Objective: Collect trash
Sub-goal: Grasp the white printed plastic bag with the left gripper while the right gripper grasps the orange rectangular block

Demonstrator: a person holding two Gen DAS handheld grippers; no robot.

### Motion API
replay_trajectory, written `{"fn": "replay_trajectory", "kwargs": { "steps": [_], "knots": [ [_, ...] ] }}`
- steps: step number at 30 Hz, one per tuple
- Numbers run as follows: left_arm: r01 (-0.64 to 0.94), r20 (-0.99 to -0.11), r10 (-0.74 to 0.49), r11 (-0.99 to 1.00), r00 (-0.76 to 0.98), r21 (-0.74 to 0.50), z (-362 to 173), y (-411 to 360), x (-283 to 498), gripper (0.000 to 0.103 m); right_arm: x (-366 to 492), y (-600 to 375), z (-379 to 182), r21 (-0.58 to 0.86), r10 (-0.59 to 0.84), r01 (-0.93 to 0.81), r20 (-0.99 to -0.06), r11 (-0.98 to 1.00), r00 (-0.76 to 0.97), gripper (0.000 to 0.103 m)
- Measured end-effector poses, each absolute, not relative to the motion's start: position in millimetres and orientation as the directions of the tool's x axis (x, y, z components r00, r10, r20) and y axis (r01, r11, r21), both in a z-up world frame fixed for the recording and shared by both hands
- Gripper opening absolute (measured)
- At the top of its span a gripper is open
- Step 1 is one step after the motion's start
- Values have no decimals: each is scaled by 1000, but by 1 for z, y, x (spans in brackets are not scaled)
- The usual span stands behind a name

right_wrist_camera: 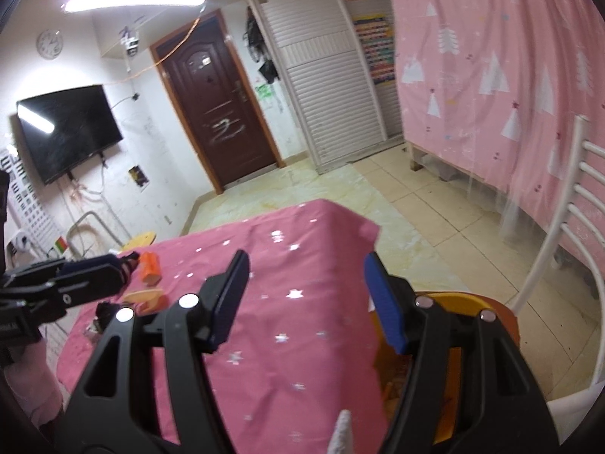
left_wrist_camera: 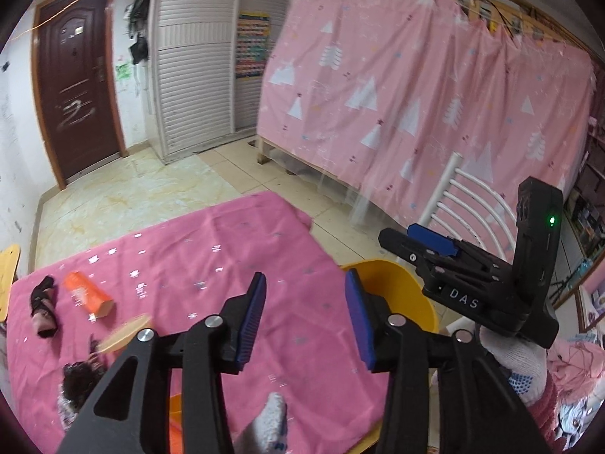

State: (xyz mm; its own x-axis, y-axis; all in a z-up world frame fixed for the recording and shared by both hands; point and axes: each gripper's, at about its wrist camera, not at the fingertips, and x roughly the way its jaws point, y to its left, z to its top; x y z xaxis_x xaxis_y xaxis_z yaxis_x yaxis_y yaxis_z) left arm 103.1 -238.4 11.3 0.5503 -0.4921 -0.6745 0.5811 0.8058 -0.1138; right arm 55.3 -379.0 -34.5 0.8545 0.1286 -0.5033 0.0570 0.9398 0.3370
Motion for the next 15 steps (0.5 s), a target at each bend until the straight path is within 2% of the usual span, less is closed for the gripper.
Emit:
{"fn": "replay_trajectory", "kwargs": {
  "steps": [9,15],
  "knots": [
    [494,-653,-436,863,619,-107,18,-167,109,47,73,-321,-28,302,212,-53,-524,952,825,61],
    [438,-655,-399,892,642,-114,15,-116,115,49,83,-287,-27,280,254,-112,-543,953,800,61]
  ]
}}
